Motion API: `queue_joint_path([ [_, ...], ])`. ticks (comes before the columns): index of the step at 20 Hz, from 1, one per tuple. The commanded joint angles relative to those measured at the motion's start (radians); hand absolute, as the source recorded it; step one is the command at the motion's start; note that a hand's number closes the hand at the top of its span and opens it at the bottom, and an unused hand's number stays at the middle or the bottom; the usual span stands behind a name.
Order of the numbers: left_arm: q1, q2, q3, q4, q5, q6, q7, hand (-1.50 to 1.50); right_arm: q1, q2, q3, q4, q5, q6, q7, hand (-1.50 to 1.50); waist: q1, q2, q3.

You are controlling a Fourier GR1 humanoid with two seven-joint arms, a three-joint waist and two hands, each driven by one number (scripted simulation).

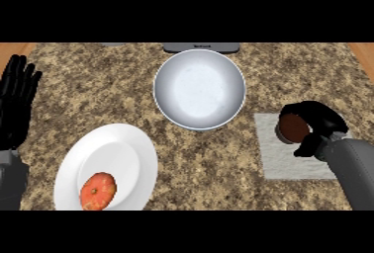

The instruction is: Pick the cupcake from the placemat and place it in the bowl

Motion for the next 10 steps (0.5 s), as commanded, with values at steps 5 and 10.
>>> queue_joint_path([
  [5,-0.012,-0.014,0.007,0.073,-0.026,-0.014,-0.050,0.00,0.026,0.016,-0.016,-0.037,0.046,-0.066,-0.051,1.50,-0.007,0.003,0.005],
  [10,-0.052,-0.032,-0.026,0.026,-0.029,0.008,-0.009,0.00,-0.169,-0.311,-0.096,0.337,0.064,-0.024,-0.373,1.50,0.033,0.024,0.009],
])
